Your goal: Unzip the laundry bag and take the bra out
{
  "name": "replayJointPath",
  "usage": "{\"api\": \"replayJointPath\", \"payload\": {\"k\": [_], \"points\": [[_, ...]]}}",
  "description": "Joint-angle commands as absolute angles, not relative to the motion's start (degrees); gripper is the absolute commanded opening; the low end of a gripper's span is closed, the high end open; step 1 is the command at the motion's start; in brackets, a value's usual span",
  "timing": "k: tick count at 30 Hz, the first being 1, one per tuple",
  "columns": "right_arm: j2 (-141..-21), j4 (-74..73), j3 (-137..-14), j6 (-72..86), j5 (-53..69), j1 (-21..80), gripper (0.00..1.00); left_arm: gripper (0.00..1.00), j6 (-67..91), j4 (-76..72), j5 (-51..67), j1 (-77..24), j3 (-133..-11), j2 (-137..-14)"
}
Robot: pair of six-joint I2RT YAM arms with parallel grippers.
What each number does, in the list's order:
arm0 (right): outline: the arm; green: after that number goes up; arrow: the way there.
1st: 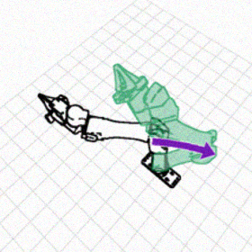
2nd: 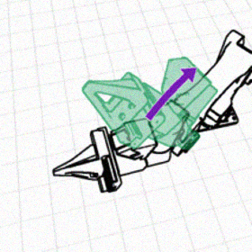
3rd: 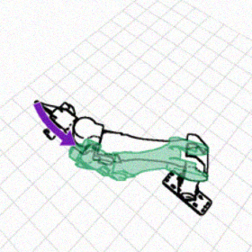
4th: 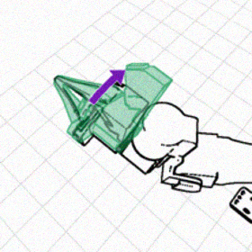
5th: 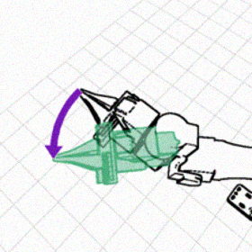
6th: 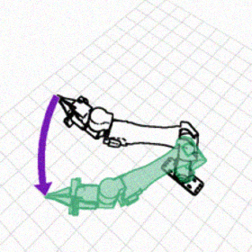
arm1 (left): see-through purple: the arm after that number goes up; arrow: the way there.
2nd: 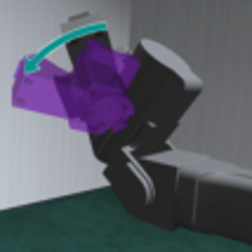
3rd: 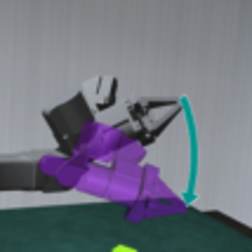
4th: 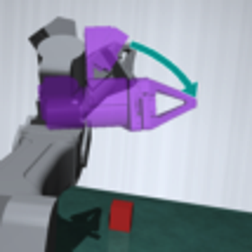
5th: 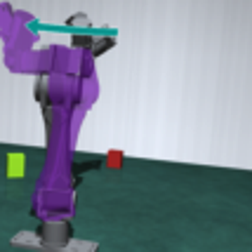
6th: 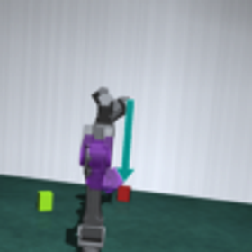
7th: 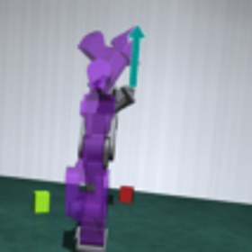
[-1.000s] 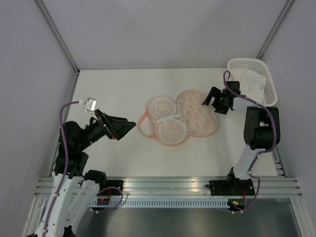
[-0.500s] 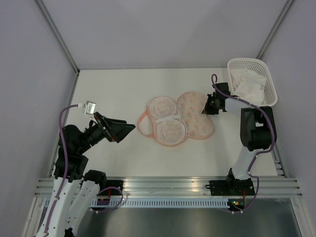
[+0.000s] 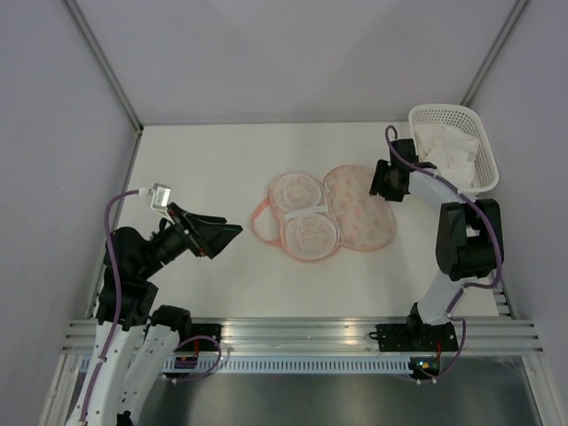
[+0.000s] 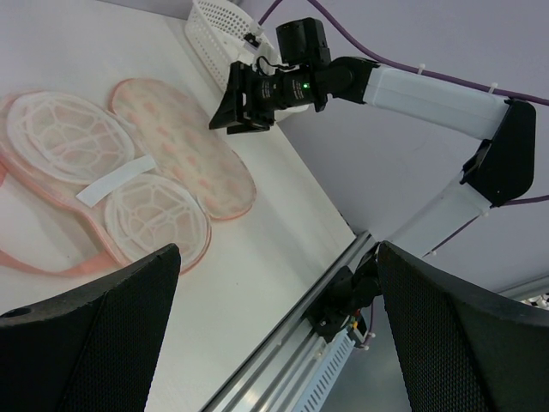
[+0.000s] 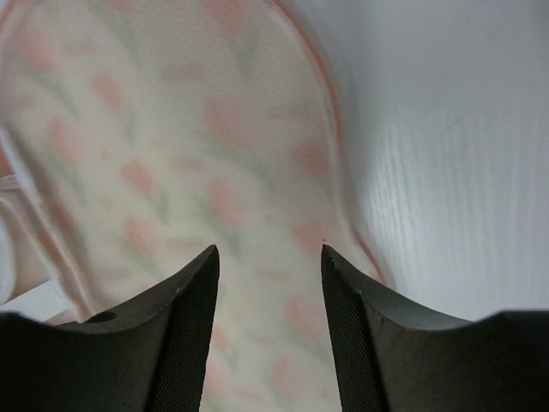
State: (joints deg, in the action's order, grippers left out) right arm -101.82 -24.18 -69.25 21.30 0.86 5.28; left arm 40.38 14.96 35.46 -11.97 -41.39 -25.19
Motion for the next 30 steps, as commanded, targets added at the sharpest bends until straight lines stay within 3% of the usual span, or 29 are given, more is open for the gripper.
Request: {"api": "replayJointPath", "payload": {"k": [1, 14, 19, 23, 30], "points": [[-100.73, -30.93, -69.45, 22.93, -11.65, 7.55, 0.57, 1.0, 38.06, 15.47, 34.37, -11.69, -41.05, -24.43], [-80.51, -29.36, -51.51, 31.29, -28.38, 9.67, 0.51, 1.0, 38.41, 14.68, 35.68, -11.69, -40.17, -25.05], [-83.05, -28.04, -50.02, 32.17, -25.23, 8.7, 0.44, 1.0, 38.58, 14.41, 36.21, -11.69, -40.17, -24.44], [-84.72, -25.76, -49.13, 32.26, -23.12, 8.18, 0.28, 1.0, 37.97, 16.08, 35.6, -11.69, -40.43, -23.12], [-86.13, -22.15, -46.85, 31.38, -18.29, 6.5, 0.28, 1.0, 37.53, 17.4, 34.37, -11.69, -40.61, -21.97]]}}
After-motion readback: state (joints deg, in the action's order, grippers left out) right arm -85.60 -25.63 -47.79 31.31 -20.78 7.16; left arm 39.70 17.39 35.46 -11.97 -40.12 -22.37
